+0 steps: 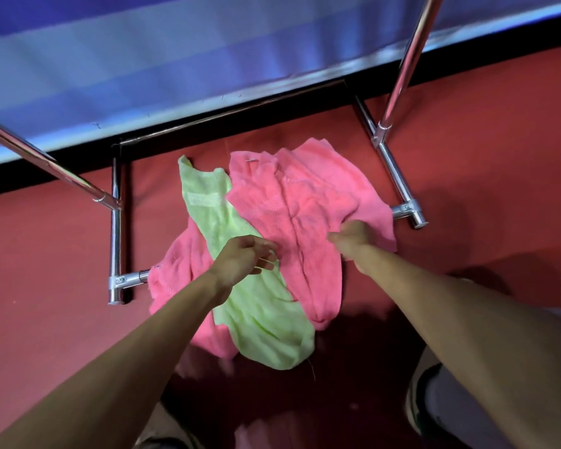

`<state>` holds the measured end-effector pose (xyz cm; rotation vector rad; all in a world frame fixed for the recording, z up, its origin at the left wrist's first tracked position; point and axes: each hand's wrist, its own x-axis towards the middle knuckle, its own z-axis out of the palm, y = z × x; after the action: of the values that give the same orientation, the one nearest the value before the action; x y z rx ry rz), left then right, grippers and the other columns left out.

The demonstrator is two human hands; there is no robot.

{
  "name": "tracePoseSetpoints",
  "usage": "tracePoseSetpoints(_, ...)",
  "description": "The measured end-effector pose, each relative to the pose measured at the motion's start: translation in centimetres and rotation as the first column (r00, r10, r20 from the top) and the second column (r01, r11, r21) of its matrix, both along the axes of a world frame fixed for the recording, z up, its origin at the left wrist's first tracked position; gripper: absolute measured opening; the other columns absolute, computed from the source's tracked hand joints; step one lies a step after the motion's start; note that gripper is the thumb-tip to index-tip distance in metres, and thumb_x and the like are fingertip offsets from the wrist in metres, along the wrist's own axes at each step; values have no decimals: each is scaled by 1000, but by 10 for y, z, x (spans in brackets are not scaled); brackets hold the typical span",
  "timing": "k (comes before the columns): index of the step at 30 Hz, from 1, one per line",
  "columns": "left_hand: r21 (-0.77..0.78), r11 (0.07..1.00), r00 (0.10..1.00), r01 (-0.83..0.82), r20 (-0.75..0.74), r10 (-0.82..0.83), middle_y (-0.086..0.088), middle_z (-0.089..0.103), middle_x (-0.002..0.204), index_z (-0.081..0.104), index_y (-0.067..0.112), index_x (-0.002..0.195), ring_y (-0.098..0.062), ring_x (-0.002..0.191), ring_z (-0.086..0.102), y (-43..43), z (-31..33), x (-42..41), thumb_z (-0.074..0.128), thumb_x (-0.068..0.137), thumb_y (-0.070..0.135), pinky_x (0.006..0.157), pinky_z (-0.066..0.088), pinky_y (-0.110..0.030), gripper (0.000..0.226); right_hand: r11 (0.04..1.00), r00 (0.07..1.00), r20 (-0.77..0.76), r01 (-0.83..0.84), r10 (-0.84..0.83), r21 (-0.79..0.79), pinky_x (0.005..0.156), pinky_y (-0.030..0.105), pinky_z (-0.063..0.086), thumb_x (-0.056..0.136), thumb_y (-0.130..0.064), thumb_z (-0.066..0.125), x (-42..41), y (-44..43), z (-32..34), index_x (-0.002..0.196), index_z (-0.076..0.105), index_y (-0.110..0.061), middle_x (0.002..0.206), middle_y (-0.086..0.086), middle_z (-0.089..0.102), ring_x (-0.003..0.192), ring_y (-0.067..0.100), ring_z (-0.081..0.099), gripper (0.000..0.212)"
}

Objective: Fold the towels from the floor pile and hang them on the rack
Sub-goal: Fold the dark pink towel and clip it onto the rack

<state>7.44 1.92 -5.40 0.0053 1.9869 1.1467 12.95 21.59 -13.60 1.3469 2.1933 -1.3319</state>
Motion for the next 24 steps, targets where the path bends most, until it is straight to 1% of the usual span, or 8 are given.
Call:
tracePoseSetpoints(4, 7, 1000, 999, 31, -10, -30, -5, 68, 87, 66, 11, 95, -19, 78, 65, 0, 23, 2, 45, 96, 5, 77, 46, -27, 22, 999, 980, -194, -40, 33, -33, 83, 47, 55, 87, -9, 56, -14, -3, 47, 116, 61, -5, 109, 15, 63, 97, 33, 63, 30)
tracePoseSetpoints(6, 20, 999, 998, 46, -33, -46, -6, 68, 89, 63, 7, 103, -18, 77, 64, -1, 44, 1, 47, 95, 5, 73, 46, -25, 19, 994, 959, -269, -107, 93, -38, 72, 38, 56, 88, -8, 52, -21, -7, 77, 112, 63, -5, 95, 8, 60, 84, 26, 60, 26)
tracePoseSetpoints(10, 58, 996, 989, 64, -141, -55, -6, 66, 86, 62, 7, 104, -16, 73, 64, -10, 102, -4, 49, 93, 4, 67, 43, -23, 17, 949, 866, -394, -310, 309, 63, 42, 8, 36, 91, -5, 53, -32, -18, 150, 108, 68, -3, 67, -7, 53, 45, -2, 49, 23)
tracePoseSetpoints(12, 78, 995, 978, 67, -200, -50, -6, 65, 85, 61, 7, 102, -16, 72, 63, -18, 135, -6, 48, 94, 4, 65, 42, -22, 15, 910, 799, -446, -402, 403, 101, 43, 5, 36, 92, -3, 54, -33, -24, 193, 107, 69, -2, 79, -2, 61, 51, -4, 49, 22)
tracePoseSetpoints(15, 119, 992, 955, 52, -296, -14, -5, 65, 83, 60, 11, 95, -13, 69, 63, -31, 187, -4, 51, 94, 5, 65, 43, -22, 11, 865, 712, -506, -472, 487, 169, 62, 11, 43, 91, -4, 56, -30, -34, 260, 103, 71, -4, 98, 7, 69, 76, 6, 55, 20)
tracePoseSetpoints(18, 187, 982, 930, 22, -365, 49, -7, 63, 85, 59, 9, 102, -13, 67, 59, -39, 230, 5, 50, 93, 2, 63, 44, -21, 15, 811, 630, -528, -538, 569, 231, 61, 7, 40, 90, -3, 57, -23, -45, 323, 102, 71, -6, 95, 4, 65, 85, 9, 52, 19)
tracePoseSetpoints(21, 240, 971, 888, -1, -445, 111, -5, 62, 109, 55, 10, 121, -19, 86, 60, -45, 259, 18, 53, 92, 3, 75, 50, -30, 30, 760, 542, -576, -604, 612, 240, 69, 16, 42, 89, -3, 58, -11, -55, 370, 86, 69, -17, 90, 3, 63, 83, 10, 53, 18)
tracePoseSetpoints(24, 272, 962, 843, 23, -522, 127, 4, 51, 128, 45, 21, 136, -11, 103, 58, -52, 274, 30, 58, 89, 2, 79, 50, -22, 52, 726, 448, -653, -647, 610, 234, 76, 20, 44, 89, -1, 58, 2, -59, 395, 81, 68, -21, 88, 2, 65, 83, 10, 56, 23)
